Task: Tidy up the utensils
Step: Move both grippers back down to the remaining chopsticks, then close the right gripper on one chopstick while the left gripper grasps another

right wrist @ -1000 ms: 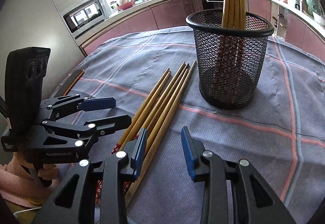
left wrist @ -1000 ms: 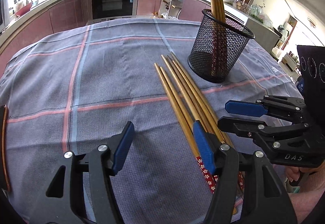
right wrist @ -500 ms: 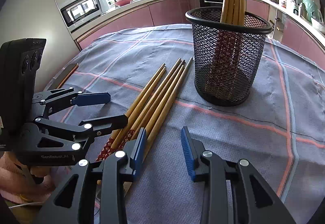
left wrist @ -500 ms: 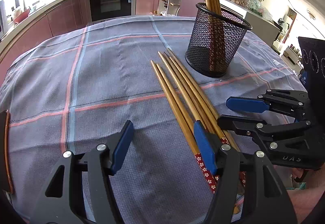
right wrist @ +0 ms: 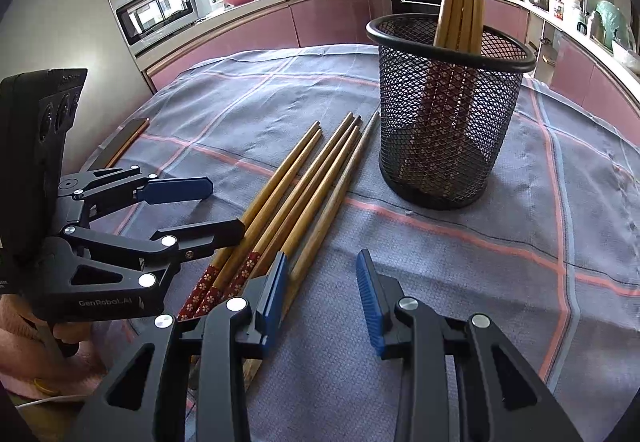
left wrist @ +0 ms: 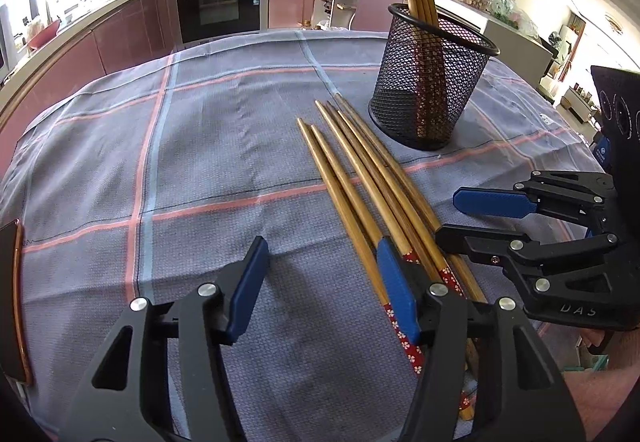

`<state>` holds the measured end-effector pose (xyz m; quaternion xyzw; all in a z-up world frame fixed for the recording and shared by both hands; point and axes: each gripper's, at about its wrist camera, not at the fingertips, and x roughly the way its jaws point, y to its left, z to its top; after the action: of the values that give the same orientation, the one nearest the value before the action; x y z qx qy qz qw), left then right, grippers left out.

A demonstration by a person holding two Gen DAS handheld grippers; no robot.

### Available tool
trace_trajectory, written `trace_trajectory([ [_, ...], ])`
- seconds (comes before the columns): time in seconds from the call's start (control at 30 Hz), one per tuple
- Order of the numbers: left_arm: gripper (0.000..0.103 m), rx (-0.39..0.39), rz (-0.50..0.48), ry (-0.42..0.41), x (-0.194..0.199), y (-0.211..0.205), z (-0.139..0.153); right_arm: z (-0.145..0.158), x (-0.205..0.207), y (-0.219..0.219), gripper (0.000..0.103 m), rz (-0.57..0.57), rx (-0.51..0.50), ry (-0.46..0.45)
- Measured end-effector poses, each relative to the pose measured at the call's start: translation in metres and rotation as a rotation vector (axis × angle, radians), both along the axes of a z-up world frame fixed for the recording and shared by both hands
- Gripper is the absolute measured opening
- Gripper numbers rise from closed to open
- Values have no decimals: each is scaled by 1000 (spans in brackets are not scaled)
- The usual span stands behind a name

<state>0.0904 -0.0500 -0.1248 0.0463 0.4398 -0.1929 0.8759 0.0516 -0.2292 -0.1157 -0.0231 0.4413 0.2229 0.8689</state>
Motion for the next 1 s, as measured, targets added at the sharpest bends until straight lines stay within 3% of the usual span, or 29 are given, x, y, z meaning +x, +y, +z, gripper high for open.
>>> trace_trajectory([
  [0.37,45,8,24,-2,10,0,0,-1,8,5,29,-20,-10,-7],
  [0.53,35,9,34,-3,15,-1,0,-2,14,9,23,-37,-15,-16],
  [0.67,26,2,49,0,16,1,0,-3,16,6,11,-50,29,1],
  [0.8,14,-35,75,15,18,6,0,-3,16,1,10,-69,58,10],
  [1.0,9,-70,94,24,15,11,0,-2,13,-16,7,-94,125,34],
])
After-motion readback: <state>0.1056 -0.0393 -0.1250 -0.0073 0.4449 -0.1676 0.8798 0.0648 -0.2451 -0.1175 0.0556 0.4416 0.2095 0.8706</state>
